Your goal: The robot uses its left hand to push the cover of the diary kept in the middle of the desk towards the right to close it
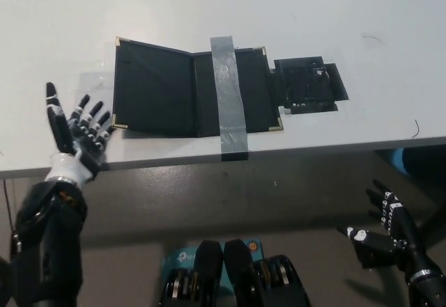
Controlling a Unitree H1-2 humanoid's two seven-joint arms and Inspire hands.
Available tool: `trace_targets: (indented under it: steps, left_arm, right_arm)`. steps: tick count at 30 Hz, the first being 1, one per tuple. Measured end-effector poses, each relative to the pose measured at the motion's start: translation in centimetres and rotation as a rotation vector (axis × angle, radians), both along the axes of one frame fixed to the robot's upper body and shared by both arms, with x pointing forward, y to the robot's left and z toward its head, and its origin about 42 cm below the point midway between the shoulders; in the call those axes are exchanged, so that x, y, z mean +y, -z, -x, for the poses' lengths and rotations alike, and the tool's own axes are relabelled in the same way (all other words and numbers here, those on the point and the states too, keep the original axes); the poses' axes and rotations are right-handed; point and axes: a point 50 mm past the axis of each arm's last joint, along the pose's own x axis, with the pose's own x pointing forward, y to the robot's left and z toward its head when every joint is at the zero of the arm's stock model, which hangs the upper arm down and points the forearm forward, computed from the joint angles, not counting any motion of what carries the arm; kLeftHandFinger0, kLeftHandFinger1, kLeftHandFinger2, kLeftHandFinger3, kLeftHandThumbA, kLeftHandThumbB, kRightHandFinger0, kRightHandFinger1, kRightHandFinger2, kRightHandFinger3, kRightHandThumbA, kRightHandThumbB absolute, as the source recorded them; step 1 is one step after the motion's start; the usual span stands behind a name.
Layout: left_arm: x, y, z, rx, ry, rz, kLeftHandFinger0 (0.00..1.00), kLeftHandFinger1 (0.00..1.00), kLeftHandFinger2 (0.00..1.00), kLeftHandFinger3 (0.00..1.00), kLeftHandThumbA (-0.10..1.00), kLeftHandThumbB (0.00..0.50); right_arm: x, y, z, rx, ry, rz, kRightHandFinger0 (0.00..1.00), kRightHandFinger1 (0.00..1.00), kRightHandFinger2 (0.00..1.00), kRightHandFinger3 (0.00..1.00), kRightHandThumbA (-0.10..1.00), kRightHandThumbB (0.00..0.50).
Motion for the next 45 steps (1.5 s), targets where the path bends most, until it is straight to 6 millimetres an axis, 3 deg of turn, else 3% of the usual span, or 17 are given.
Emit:
trace_targets:
  steps: [7, 18, 21, 25, 28, 30, 37, 41, 42, 45]
  left_arm:
    - [-3.6, 0.3, -0.6, -0.009, 0.031, 0.068, 1.0, 1.0, 1.0, 1.0, 1.0, 0.223]
    - [-7.2, 0.4, -0.7, -0.037, 0.037, 0.134, 1.0, 1.0, 1.0, 1.0, 1.0, 0.228]
    - [-7.9, 0.3, -0.7, -0.048, 0.033, 0.149, 1.0, 1.0, 1.0, 1.0, 1.0, 0.293]
    - [-8.8, 0.0, -0.7, -0.069, 0.048, 0.144, 1.0, 1.0, 1.0, 1.0, 1.0, 0.315]
    - [-11.1, 0.0, -0.6, -0.06, 0.11, 0.111, 1.0, 1.0, 1.0, 1.0, 1.0, 0.324]
    - [-12.6, -0.5, -0.7, -0.07, 0.151, 0.051, 1.0, 1.0, 1.0, 1.0, 1.0, 0.337]
    - [-17.1, -2.0, -1.2, -0.122, 0.354, -0.244, 1.0, 1.0, 1.0, 1.0, 1.0, 0.237]
    - [-18.5, -1.4, -1.0, -0.138, 0.467, -0.457, 1.0, 1.0, 1.0, 1.0, 1.0, 0.315]
    - [-18.6, -1.4, -1.1, -0.145, 0.484, -0.502, 1.0, 1.0, 1.0, 1.0, 1.0, 0.356]
    - [-18.8, -1.6, -1.5, -0.185, 0.535, -0.658, 1.0, 1.0, 1.0, 1.0, 1.0, 0.372]
  right_arm:
    - [0.1, 0.0, 0.0, 0.001, -0.009, 0.004, 0.89, 0.97, 0.94, 1.0, 1.0, 0.498]
    - [0.3, -0.4, -0.4, -0.008, -0.023, 0.013, 0.87, 0.95, 0.93, 1.0, 1.0, 0.499]
    - [0.3, -0.4, -0.4, -0.009, -0.024, 0.014, 0.87, 0.93, 0.91, 1.0, 1.0, 0.5]
    - [0.4, -0.4, -0.5, -0.007, -0.025, 0.014, 0.87, 0.93, 0.91, 1.0, 1.0, 0.5]
    - [0.5, -0.5, -0.6, -0.01, -0.028, 0.015, 0.86, 0.92, 0.9, 1.0, 1.0, 0.496]
    - [0.4, -0.5, -0.6, -0.009, -0.028, 0.015, 0.87, 0.93, 0.91, 1.0, 1.0, 0.5]
    - [0.7, -0.5, -0.6, -0.01, -0.037, 0.017, 0.86, 0.92, 0.9, 1.0, 1.0, 0.498]
    - [0.7, -0.5, -0.6, -0.008, -0.038, 0.018, 0.87, 0.92, 0.9, 1.0, 1.0, 0.494]
    - [0.7, -0.5, -0.6, -0.007, -0.037, 0.018, 0.88, 0.93, 0.91, 1.0, 1.0, 0.489]
    - [0.7, -0.4, -0.6, -0.006, -0.038, 0.017, 0.87, 0.93, 0.91, 1.0, 1.0, 0.484]
